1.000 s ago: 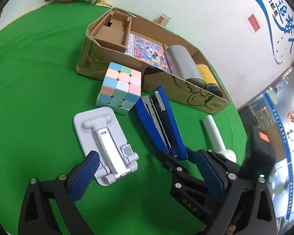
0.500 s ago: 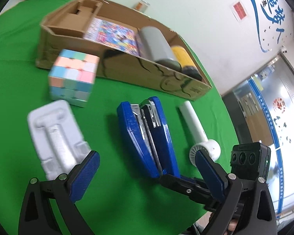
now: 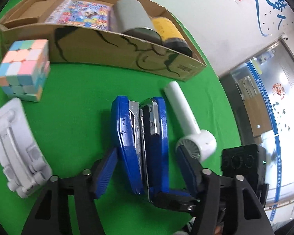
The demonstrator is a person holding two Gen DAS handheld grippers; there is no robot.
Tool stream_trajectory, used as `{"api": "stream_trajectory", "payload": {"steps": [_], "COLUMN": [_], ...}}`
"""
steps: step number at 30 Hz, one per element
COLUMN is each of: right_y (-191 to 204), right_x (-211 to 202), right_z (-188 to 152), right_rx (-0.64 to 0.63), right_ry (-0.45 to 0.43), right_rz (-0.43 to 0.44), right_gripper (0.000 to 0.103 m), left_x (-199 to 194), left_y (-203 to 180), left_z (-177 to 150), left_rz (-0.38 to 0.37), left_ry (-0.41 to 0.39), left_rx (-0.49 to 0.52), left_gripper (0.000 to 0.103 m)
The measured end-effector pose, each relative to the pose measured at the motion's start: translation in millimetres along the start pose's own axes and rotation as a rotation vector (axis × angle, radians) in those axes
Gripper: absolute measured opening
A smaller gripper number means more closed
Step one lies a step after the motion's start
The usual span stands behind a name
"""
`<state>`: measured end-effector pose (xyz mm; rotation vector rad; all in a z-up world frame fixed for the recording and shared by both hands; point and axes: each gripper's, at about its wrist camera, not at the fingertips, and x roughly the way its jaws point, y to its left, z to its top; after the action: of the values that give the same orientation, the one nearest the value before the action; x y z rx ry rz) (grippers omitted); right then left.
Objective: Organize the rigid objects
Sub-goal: 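Move both grippers to the blue stapler and close on its sides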
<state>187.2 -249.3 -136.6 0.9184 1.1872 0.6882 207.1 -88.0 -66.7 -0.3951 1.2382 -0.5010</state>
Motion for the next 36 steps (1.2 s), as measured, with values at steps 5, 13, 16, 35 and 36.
{"api": "stream_trajectory", "payload": {"steps": [5, 13, 16, 35, 36], "right_y": [36, 74, 79, 41, 37], "right_x": [-27, -21, -7, 14, 13], "right_z": [-12, -46, -50, -13, -11], "right_rx": [-0.27, -0.639, -0.699, -0.376, -0.326], "right_ry": [-0.132, -0.212, -0.223, -0.108, -0.085], "right_rz": [-0.319, -0.569, -0.622, -0.354, -0.281], "right_gripper": [0.07, 0.071, 0.071, 0.034, 0.032], "left_x": [9, 12, -3, -6, -4], "left_y": [-17, -23, -11, 39, 35], "left_z": [-4, -2, -8, -11, -12], "left_rz": [-0.07, -0.088, -0.071, -0.132, -0.139], "left_ry": [0.036, 0.027, 0.008, -0.002, 0.001], "left_rx": [0.029, 0.036, 0.028, -0.09, -0.086], "left_gripper": [0.051, 0.051, 0.051, 0.074, 0.074]}}
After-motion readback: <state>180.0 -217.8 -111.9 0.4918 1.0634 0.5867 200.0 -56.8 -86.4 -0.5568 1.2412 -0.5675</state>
